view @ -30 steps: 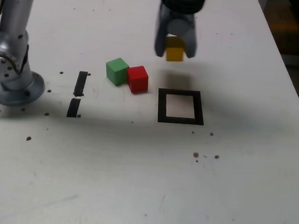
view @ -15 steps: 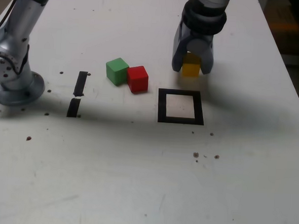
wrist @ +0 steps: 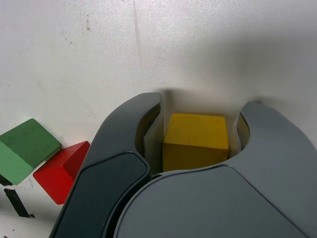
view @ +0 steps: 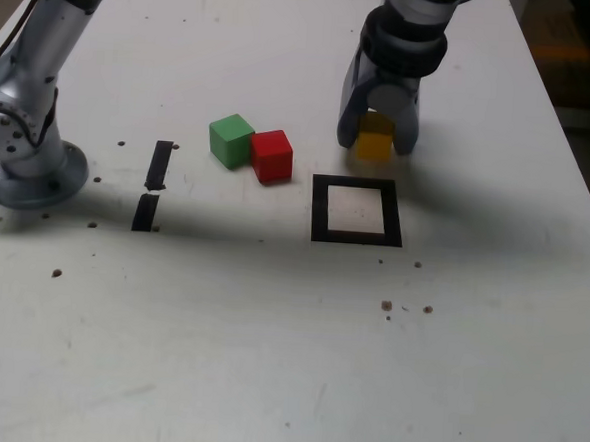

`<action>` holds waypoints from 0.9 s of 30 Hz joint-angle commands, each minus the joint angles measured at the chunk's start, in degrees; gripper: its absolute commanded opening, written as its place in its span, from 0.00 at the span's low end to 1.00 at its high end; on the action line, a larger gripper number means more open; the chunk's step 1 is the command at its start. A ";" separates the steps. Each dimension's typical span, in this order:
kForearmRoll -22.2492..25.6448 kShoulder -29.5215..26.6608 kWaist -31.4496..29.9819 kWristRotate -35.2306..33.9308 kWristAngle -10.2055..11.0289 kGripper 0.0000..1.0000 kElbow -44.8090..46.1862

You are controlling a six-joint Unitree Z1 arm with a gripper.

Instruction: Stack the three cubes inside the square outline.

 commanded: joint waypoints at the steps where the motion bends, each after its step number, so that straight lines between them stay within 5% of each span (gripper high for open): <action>1: 0.26 0.38 0.07 0.06 -0.16 0.43 -0.37; 5: 0.48 0.50 0.07 0.06 -0.31 0.48 -0.52; 13: 0.38 0.44 0.07 0.50 -1.06 0.89 -0.62; 20: 1.42 -3.53 -0.14 -1.49 -1.74 0.99 0.28; 27: 3.53 -15.40 -4.97 -11.34 -5.05 1.00 5.96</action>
